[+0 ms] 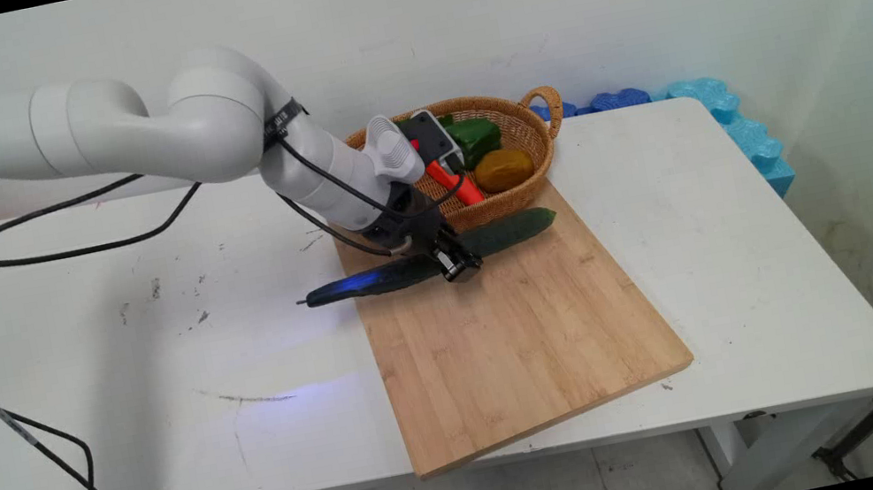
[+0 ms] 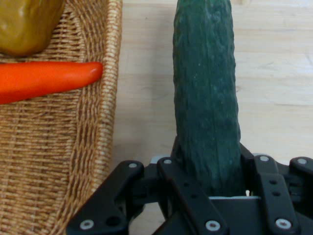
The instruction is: Place the picked object on the cutting board
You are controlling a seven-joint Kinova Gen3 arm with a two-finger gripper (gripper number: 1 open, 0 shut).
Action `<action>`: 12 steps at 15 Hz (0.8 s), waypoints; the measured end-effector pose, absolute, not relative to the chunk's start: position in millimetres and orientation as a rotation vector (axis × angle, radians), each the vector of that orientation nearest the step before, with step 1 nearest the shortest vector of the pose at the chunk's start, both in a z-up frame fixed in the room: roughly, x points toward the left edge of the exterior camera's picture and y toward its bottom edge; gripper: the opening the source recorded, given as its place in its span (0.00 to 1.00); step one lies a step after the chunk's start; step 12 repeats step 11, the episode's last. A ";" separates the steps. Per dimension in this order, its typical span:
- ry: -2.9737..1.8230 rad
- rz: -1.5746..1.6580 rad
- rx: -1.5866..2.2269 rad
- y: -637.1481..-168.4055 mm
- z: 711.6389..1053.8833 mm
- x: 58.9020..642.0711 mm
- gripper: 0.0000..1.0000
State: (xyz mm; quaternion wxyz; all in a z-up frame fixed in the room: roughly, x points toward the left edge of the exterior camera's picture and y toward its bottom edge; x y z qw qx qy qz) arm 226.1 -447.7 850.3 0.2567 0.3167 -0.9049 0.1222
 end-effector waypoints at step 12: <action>-2.426 0.318 0.840 -447.4 860.8 225.8 1.00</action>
